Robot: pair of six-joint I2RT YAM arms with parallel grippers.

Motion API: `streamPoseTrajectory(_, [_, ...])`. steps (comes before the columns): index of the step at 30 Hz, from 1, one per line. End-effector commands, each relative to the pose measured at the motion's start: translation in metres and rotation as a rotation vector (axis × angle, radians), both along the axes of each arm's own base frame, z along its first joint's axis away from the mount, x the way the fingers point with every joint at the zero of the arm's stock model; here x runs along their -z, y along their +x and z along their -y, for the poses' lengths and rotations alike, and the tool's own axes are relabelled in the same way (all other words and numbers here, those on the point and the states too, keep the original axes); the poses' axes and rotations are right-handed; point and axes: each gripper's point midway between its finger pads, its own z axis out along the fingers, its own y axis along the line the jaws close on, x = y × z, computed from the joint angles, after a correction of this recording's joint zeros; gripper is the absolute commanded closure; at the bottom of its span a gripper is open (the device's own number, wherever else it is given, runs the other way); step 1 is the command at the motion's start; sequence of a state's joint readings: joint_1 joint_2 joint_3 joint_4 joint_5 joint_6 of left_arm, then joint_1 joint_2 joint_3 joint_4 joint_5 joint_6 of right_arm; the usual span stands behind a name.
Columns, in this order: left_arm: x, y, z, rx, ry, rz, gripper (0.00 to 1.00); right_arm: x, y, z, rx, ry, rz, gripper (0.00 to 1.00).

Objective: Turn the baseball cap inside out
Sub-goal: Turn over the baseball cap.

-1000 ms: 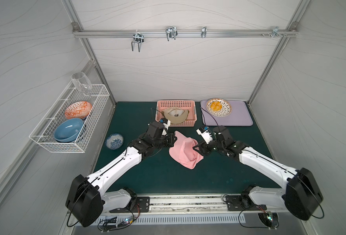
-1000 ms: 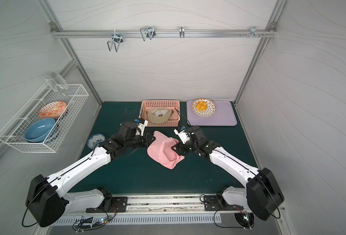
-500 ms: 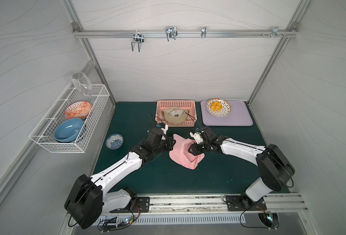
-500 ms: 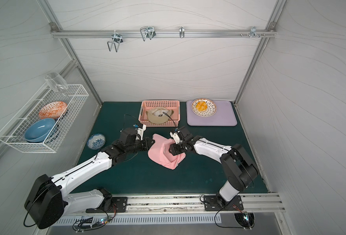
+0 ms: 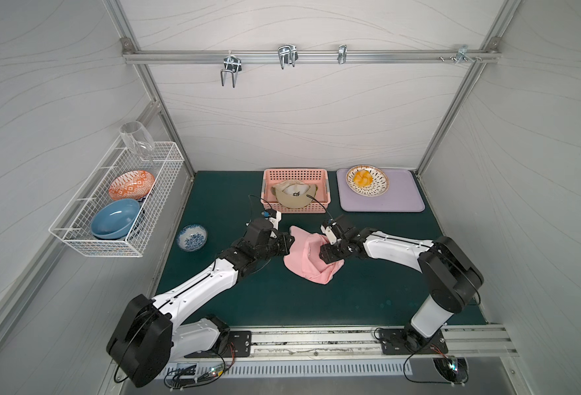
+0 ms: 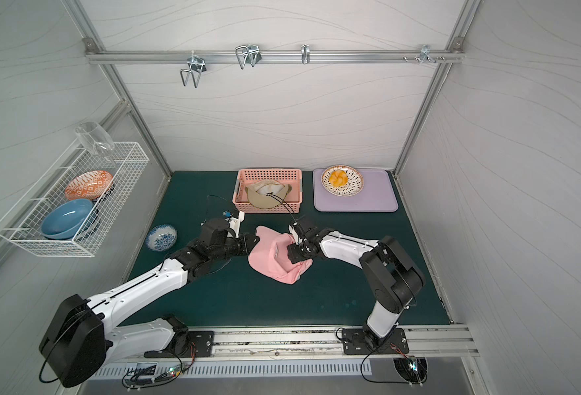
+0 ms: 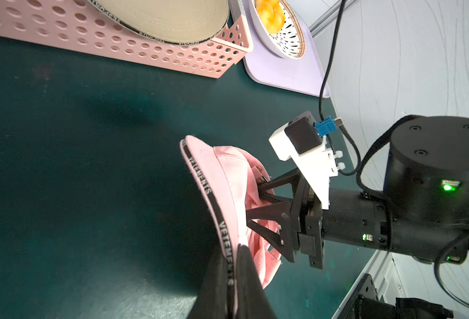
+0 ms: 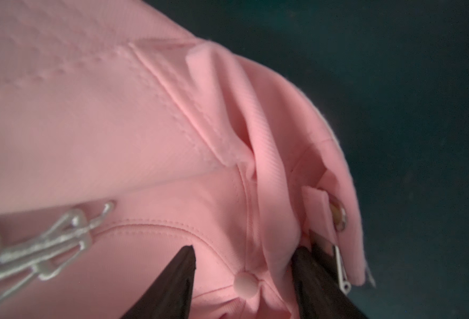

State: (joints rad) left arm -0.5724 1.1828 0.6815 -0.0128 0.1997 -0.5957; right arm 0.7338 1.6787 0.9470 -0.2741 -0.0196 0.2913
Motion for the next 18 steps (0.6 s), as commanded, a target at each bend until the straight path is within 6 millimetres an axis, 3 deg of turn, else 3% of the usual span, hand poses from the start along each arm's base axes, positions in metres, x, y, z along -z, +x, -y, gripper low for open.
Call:
streamPoseTrajectory(1, [-0.002,0.002,0.007,0.032,-0.012,0.035,1.00,0.005,0.008,0.003,0.035,-0.043,0.032,0.42])
streamPoseTrajectory(3, [0.002,0.003,0.006,0.028,-0.002,0.032,1.00,0.009,0.011,0.001,0.028,-0.050,0.032,0.49])
streamPoseTrajectory(6, [0.012,0.006,0.000,0.003,0.033,0.025,1.00,0.010,0.011,-0.006,-0.004,-0.025,0.020,0.70])
streamPoseTrajectory(10, [0.024,0.011,-0.008,-0.037,0.030,0.013,1.00,-0.003,0.008,-0.014,-0.056,0.118,-0.018,0.95])
streamPoseTrajectory(11, [0.026,0.013,-0.011,-0.052,0.015,0.001,1.00,-0.016,0.006,-0.016,-0.075,0.200,-0.029,1.00])
streamPoseTrajectory(18, [0.038,0.039,-0.043,-0.185,-0.109,-0.048,1.00,-0.114,-0.019,-0.011,-0.220,0.639,-0.070,1.00])
